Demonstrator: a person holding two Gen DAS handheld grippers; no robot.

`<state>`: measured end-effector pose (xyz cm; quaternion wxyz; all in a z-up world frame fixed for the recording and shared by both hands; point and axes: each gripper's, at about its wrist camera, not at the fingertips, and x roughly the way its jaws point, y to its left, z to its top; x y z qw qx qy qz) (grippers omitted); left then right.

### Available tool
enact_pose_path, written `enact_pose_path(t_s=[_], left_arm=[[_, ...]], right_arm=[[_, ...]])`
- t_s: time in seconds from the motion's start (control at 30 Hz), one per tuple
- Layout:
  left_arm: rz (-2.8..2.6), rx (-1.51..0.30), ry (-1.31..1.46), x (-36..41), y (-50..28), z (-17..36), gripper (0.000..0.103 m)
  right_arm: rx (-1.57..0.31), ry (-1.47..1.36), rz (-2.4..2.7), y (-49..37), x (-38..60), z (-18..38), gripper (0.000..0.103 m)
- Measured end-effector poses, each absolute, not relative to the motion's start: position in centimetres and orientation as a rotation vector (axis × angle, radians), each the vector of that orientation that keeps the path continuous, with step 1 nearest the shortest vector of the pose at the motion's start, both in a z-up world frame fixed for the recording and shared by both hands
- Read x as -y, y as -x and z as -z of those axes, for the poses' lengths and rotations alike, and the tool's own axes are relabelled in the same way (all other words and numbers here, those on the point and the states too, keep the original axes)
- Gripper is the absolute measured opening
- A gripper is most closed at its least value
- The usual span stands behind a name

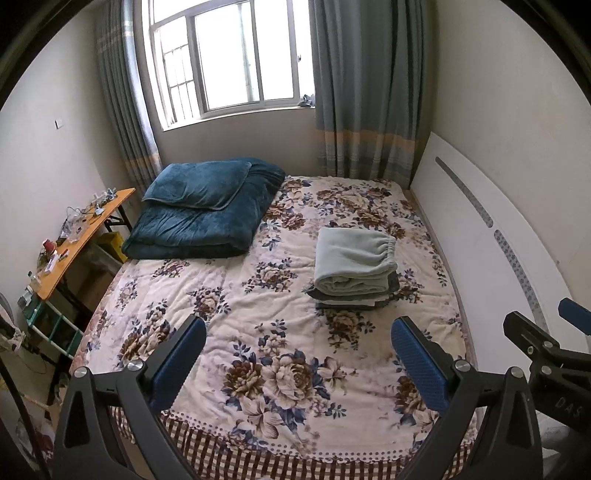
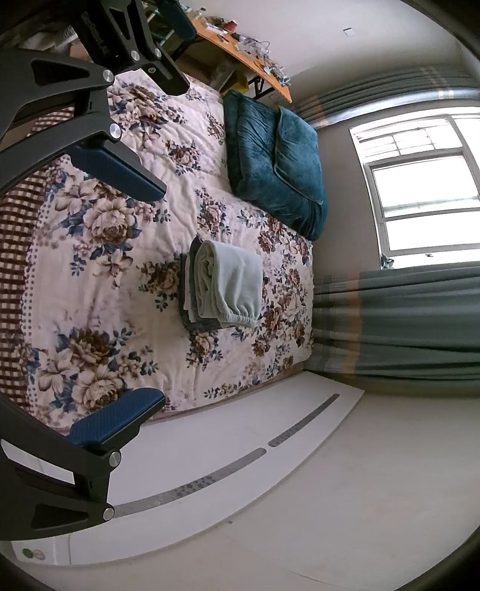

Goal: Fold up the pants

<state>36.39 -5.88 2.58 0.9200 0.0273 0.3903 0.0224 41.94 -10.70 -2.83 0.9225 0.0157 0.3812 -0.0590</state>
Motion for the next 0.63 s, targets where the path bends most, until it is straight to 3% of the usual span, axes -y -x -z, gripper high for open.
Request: enact_pose_path(t_s=[0.63], left_arm=[[-0.058, -0.785, -0.054, 5.2, -36.03, -2.9, 0.103]], right_arm=[[-0.786, -0.032, 0.124, -41.83, 10.75, 2.88, 0.103]])
